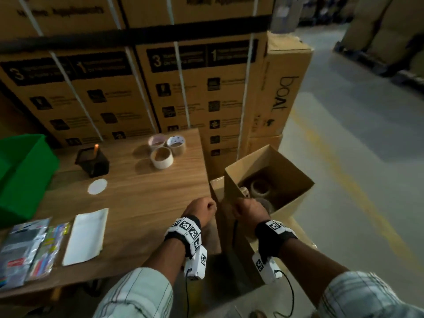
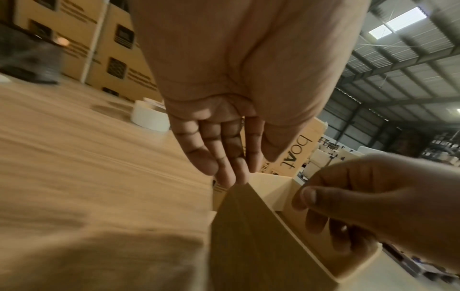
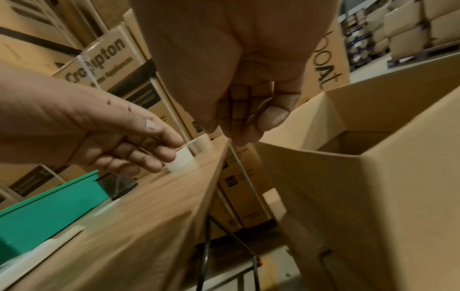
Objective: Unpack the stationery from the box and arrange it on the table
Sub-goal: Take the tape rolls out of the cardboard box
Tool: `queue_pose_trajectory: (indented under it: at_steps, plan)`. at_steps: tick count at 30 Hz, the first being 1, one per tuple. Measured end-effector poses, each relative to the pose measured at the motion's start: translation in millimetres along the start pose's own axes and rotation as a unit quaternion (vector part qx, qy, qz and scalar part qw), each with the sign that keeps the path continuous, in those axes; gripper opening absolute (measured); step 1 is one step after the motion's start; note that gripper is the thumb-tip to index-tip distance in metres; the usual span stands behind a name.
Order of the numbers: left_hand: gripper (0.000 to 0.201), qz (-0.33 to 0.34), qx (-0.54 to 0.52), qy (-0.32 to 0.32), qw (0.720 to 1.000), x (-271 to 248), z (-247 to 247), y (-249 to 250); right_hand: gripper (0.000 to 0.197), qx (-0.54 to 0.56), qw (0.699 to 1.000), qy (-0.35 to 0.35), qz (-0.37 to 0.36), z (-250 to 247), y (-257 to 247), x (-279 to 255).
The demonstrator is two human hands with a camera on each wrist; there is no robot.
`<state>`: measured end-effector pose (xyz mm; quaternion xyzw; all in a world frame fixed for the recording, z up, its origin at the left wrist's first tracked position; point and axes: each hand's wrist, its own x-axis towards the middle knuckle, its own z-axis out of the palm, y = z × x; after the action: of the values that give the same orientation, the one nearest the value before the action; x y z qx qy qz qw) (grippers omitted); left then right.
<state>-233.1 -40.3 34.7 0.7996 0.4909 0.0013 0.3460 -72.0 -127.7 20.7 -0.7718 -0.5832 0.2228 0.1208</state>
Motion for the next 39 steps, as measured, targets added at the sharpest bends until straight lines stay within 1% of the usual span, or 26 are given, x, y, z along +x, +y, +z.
queue_pose_trajectory:
  at_steps: [3,5,7,9,12,16,20,22,24,27,30,33,36,39]
  plan:
    - [0.019,0.004,-0.017,-0.014,1.0,17,24,53,0.015,0.003,0.999,-0.006,0.044,-18,54,-12]
    - [0.022,0.011,-0.002,-0.021,1.0,28,41,79,0.018,0.006,0.998,0.005,0.068,-28,86,-13]
    - [0.023,0.01,0.019,-0.029,0.999,35,56,99,0.02,0.012,0.996,0.022,0.082,-39,110,-14]
    - [0.023,0.012,0.028,-0.037,0.999,42,66,111,0.018,0.016,0.996,0.032,0.083,-47,125,-13]
    - [0.024,0.004,0.053,-0.044,0.998,55,74,117,0.015,0.021,0.996,0.041,0.082,-56,136,-5]
    - [0.027,-0.014,0.07,-0.051,0.996,77,75,121,0.015,0.026,0.996,0.032,0.084,-57,144,8]
    - [0.02,-0.03,0.054,-0.068,0.996,102,71,135,0.013,0.024,0.995,0.009,0.091,-66,154,31]
    - [0.02,-0.036,0.033,-0.067,0.997,117,64,140,0.016,0.02,0.995,-0.012,0.093,-73,157,48]
    - [0.02,-0.04,0.018,-0.069,0.997,132,57,142,0.015,0.018,0.994,-0.053,0.09,-80,157,67]
    - [0.023,-0.043,0.034,-0.088,0.995,153,51,140,0.012,0.017,0.989,-0.11,0.099,-87,154,93]
    - [0.026,-0.039,0.045,-0.108,0.992,173,51,138,0.01,0.03,0.984,-0.133,0.117,-88,153,112]
    - [0.026,-0.04,0.046,-0.115,0.992,187,53,139,0.017,0.009,0.979,-0.158,0.129,-87,154,129]
    - [0.024,-0.053,0.048,-0.121,0.99,203,53,135,0.019,0.012,0.973,-0.18,0.143,-84,156,153]
    - [0.025,-0.066,0.08,-0.132,0.986,224,57,128,0.027,0.025,0.971,-0.182,0.155,-82,159,178]
